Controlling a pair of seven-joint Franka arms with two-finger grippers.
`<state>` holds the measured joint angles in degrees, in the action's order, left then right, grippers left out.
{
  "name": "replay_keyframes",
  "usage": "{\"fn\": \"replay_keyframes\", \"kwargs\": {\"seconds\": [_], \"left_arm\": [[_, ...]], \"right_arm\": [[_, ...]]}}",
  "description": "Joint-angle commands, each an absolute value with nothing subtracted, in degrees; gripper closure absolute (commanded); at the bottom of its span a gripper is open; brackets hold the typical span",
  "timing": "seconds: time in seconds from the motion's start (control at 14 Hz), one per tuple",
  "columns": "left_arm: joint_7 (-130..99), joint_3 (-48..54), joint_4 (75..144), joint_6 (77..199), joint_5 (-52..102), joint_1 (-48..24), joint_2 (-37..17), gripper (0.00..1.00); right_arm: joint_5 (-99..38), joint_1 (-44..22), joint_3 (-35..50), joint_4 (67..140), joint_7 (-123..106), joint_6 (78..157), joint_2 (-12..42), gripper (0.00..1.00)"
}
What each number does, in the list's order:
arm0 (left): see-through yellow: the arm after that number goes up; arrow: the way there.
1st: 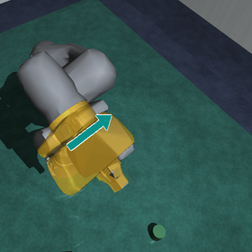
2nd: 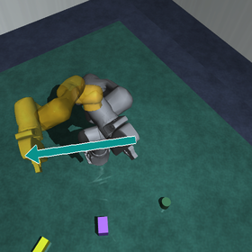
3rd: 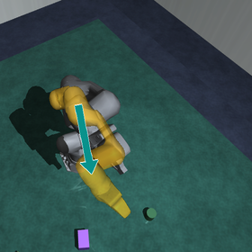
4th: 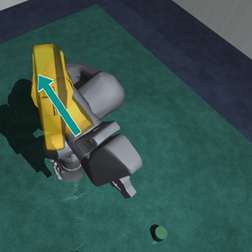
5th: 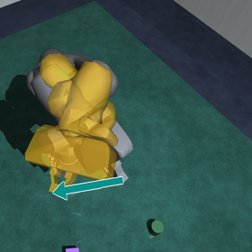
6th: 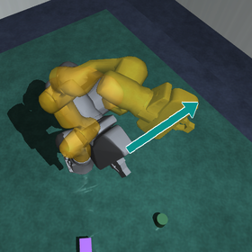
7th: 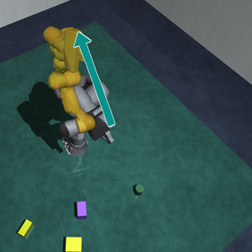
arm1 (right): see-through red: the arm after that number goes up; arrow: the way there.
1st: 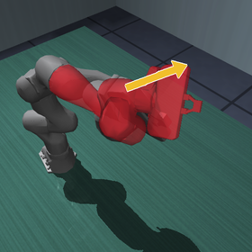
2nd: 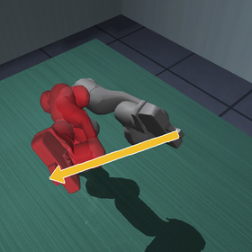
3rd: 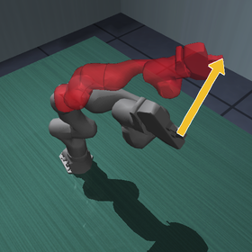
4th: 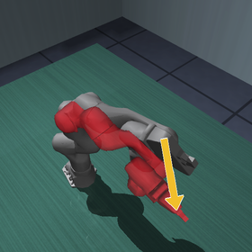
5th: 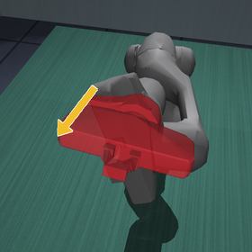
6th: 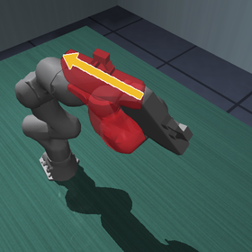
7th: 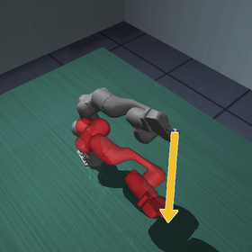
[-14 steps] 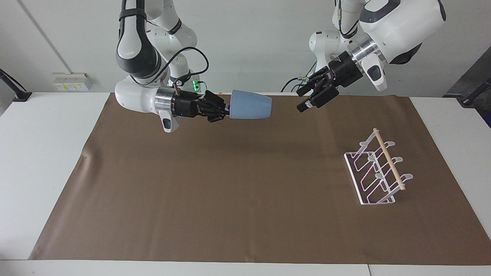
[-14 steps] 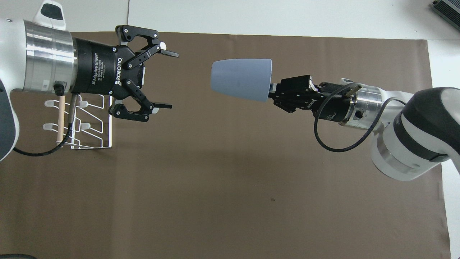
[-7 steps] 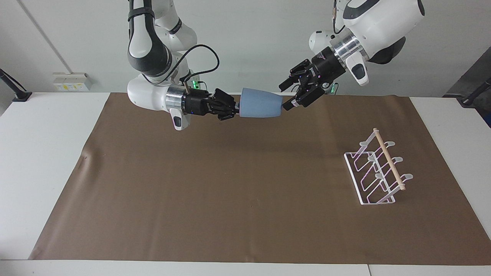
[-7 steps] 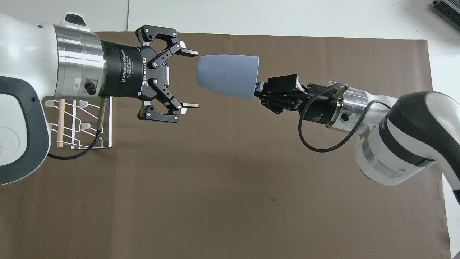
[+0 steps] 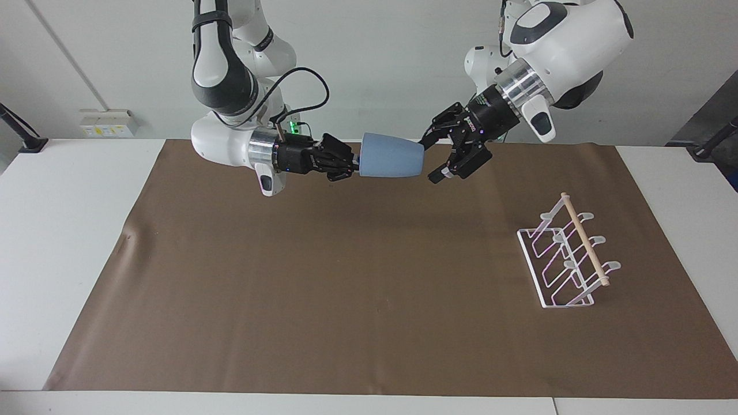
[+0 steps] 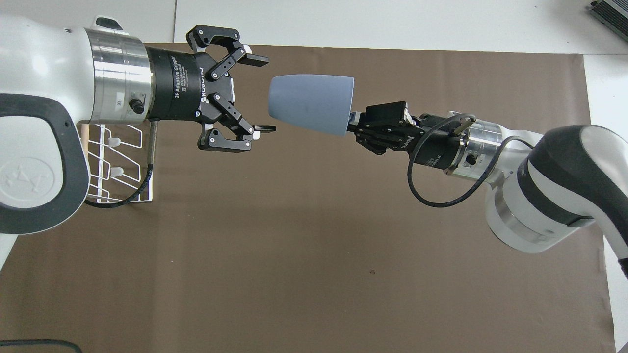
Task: Hang cup on cup holder
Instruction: 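Close the left gripper around the cup's open end near the right gripper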
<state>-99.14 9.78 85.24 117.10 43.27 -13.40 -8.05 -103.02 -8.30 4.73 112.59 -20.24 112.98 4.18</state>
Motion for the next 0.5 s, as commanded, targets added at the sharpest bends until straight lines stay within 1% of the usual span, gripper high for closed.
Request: {"fn": "replay_keyframes", "kwargs": {"seconds": [0.0, 0.14, 0.43], "left_arm": [[-103.35, 9.23, 82.79, 117.43, 42.98, -15.29, -9.93, 0.0], [-104.94, 9.23, 82.79, 116.9, 42.8, -16.86, -9.84, 0.0], [-104.94, 9.23, 82.79, 117.33, 42.63, -17.05, -9.84, 0.0]], "right_arm": [[-104.85, -8.17, 5.01, 114.35, -21.36, 113.91, 2.46, 1.0], [-104.85, -8.17, 5.01, 114.35, -21.36, 113.91, 2.46, 1.0], [-104.85, -8.26, 5.01, 114.35, -21.36, 113.99, 2.46, 1.0]]}}
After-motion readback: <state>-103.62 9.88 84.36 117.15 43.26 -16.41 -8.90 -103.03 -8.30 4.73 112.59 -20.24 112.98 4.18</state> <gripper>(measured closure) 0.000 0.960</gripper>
